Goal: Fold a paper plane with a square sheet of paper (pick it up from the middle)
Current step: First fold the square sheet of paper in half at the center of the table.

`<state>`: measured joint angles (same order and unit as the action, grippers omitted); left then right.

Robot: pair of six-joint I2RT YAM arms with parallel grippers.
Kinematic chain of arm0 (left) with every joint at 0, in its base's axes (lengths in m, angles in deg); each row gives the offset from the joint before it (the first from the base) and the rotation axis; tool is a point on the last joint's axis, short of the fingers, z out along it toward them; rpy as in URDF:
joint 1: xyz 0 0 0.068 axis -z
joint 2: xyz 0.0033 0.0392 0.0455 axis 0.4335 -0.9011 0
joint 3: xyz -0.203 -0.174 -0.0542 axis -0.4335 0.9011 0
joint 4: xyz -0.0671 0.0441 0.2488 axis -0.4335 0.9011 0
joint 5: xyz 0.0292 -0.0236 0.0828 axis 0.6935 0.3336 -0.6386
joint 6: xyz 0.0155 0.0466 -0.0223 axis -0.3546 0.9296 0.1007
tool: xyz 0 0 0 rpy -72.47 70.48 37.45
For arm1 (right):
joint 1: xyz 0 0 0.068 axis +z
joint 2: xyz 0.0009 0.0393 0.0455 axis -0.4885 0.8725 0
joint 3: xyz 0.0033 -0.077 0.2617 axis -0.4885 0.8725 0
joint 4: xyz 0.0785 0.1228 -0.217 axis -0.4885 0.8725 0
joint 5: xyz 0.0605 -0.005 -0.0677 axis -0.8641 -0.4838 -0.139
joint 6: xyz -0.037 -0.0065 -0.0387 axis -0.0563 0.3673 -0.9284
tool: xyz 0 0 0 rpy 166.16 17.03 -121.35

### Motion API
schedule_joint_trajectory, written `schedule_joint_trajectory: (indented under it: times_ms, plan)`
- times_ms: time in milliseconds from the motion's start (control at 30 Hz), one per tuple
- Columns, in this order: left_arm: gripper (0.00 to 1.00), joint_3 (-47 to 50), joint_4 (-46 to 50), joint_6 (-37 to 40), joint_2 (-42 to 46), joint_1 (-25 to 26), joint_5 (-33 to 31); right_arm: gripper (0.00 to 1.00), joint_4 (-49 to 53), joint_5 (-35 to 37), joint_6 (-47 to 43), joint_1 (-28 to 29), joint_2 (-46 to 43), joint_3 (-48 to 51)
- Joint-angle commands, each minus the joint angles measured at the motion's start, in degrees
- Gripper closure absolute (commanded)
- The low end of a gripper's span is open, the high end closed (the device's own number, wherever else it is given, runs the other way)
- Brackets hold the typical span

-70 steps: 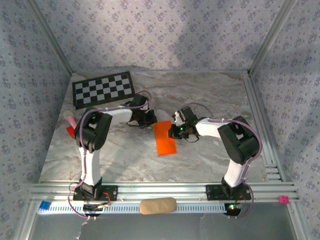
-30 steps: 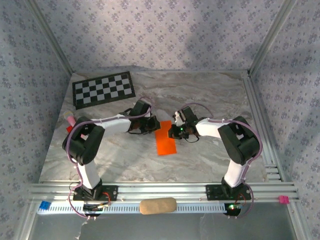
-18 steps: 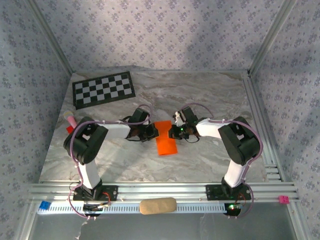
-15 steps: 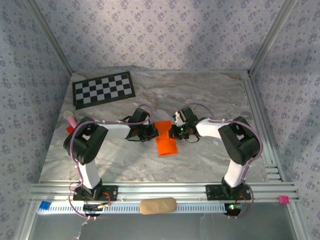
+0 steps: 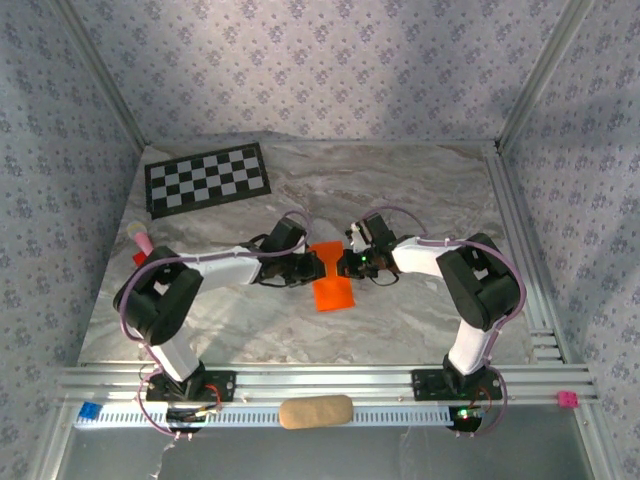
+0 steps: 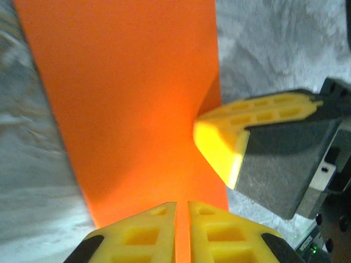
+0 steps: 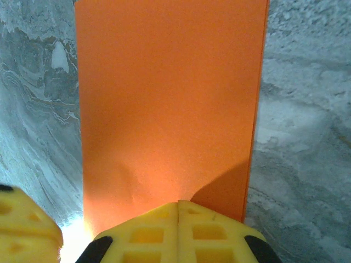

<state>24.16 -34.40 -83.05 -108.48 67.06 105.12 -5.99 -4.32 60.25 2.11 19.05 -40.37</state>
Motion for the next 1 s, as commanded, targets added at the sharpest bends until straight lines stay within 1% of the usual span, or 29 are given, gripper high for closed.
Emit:
schedule_joint_trajectory:
  times_ms: [0, 100, 200, 400, 567, 667, 767, 967]
  plan:
    - [0.86, 2.02, -2.18, -1.86, -1.32, 0.84, 0.64, 1.0, 9.23, 5.5, 0.22, -0.24, 2.22, 2.95]
    - [0.86, 4.7, -5.33, -2.77, -2.15, 0.98, 2.09, 1.0, 9.41, 5.61, 0.21, -0.26, 2.22, 3.1]
    - [0.86, 6.48, -2.73, -1.03, -1.66, 1.29, 0.0, 1.0, 9.64, 5.88, 0.21, -0.25, 1.96, 3.18]
    - [0.86, 10.23, -1.72, -0.2, 2.0, 1.32, -1.69, 1.0, 9.73, 5.96, 0.18, -0.28, 1.91, 3.13]
    - [0.85, 9.55, 0.08, 0.24, 6.95, 1.83, -1.8, 1.0, 9.83, 5.97, 0.36, -0.23, 1.69, 2.91]
    - [0.84, 8.71, 0.15, -0.15, 8.16, 2.56, -1.47, 1.0, 9.93, 6.0, 0.39, -0.2, 1.6, 2.85]
    - [0.83, 8.14, -2.62, -1.26, 7.51, 3.58, 0.12, 1.0, 10.02, 6.05, 0.39, -0.23, 1.6, 2.71]
    - [0.84, 6.78, -5.25, -1.64, 2.05, 5.23, 2.43, 1.0, 9.85, 5.88, 0.39, -0.09, 1.78, 2.76]
